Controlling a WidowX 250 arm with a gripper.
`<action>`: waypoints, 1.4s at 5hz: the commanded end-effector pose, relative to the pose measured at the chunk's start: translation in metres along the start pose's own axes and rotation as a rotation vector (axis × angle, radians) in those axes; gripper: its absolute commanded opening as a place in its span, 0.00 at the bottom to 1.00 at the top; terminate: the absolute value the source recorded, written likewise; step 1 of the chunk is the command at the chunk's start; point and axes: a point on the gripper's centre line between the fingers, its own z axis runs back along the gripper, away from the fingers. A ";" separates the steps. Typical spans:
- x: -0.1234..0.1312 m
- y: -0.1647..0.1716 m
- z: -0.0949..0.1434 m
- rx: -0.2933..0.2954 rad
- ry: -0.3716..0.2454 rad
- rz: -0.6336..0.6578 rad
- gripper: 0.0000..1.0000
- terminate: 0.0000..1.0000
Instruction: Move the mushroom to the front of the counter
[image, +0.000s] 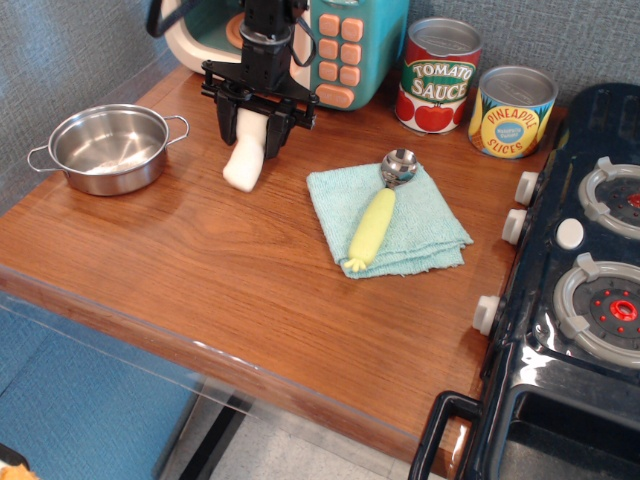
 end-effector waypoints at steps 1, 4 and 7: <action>-0.065 0.006 0.085 -0.112 -0.149 -0.096 0.00 0.00; -0.146 -0.038 0.051 -0.075 -0.051 -0.296 0.00 0.00; -0.148 -0.034 0.051 -0.047 -0.090 -0.291 1.00 0.00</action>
